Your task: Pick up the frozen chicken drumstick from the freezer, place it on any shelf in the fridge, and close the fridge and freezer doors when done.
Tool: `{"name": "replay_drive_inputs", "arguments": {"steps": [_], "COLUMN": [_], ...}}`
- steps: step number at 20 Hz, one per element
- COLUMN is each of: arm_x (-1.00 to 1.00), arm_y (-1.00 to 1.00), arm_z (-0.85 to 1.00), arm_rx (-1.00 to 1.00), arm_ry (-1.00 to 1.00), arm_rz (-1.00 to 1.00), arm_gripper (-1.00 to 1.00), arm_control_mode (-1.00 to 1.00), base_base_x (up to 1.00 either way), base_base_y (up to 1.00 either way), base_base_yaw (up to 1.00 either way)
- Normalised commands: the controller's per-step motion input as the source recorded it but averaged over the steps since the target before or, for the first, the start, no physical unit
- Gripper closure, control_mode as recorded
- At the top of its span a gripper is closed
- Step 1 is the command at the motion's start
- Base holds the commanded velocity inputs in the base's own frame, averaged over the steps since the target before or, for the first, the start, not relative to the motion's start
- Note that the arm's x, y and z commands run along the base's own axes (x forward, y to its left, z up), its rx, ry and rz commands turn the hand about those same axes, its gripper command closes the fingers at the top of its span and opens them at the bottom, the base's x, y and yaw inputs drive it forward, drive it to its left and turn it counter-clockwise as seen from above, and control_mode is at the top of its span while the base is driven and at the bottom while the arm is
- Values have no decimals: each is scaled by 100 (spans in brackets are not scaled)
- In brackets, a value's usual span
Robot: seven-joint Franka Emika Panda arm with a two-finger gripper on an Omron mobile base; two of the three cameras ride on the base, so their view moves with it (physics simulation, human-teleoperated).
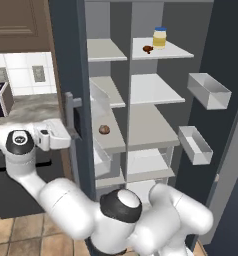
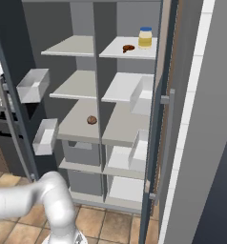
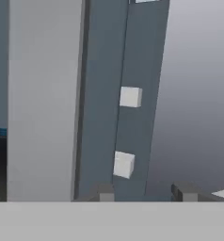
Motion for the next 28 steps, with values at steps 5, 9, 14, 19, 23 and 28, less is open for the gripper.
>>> {"name": "replay_drive_inputs", "arguments": {"steps": [5, 9, 14, 19, 23, 28], "arm_x": [41, 53, 67, 79, 86, 88], "arm_y": [-100, -100, -99, -88, -74, -58], "arm_z": [0, 0, 0, 0, 0, 0], "arm_rx": [2, 2, 4, 3, 1, 0], "arm_ry": [0, -2, -1, -3, -1, 0], "arm_rz": [1, 7, 15, 24, 24, 21], "arm_gripper": [-100, -100, -100, -100, -100, -100], "arm_control_mode": [-100, -100, -100, -100, -100, -100], "base_base_x": [0, 0, 0, 0, 0, 0], "base_base_y": [0, 0, 0, 0, 0, 0], "base_base_yaw": [0, 0, 0, 0, 0, 0]}}
